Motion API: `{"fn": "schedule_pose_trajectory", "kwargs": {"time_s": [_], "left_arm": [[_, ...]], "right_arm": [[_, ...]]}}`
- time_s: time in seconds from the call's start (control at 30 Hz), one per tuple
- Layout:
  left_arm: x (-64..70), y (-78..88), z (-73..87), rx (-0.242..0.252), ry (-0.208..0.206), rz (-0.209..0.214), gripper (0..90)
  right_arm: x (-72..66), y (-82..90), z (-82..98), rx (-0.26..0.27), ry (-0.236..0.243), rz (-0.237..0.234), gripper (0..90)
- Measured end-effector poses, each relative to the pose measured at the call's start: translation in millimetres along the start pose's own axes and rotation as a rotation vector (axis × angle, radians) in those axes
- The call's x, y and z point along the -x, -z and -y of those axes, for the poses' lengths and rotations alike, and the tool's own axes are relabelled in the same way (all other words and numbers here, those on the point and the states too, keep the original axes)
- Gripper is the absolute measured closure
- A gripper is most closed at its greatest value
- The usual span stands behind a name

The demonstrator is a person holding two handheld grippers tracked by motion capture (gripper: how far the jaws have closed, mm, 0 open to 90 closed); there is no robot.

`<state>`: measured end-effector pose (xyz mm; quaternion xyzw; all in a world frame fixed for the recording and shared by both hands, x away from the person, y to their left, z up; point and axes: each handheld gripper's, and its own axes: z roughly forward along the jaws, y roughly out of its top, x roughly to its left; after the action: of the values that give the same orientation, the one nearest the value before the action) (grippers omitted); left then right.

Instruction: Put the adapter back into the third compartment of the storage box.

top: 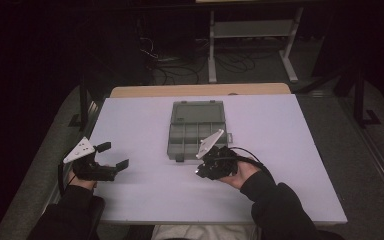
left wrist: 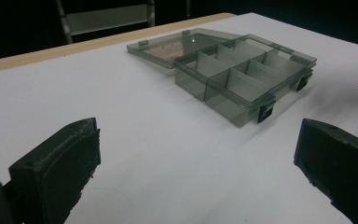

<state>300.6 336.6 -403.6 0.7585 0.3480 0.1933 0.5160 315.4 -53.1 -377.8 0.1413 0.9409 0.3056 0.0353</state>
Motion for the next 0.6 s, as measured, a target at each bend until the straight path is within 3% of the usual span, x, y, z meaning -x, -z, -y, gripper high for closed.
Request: {"fn": "schedule_pose_trajectory", "kwargs": {"time_s": [0.6], "left_arm": [[-0.1, 0.0, 0.0, 0.001, 0.0, 0.001, 0.0]], "right_arm": [[12.7, 12.3, -10.4, 0.018, -0.008, 0.033, 75.0]]}}
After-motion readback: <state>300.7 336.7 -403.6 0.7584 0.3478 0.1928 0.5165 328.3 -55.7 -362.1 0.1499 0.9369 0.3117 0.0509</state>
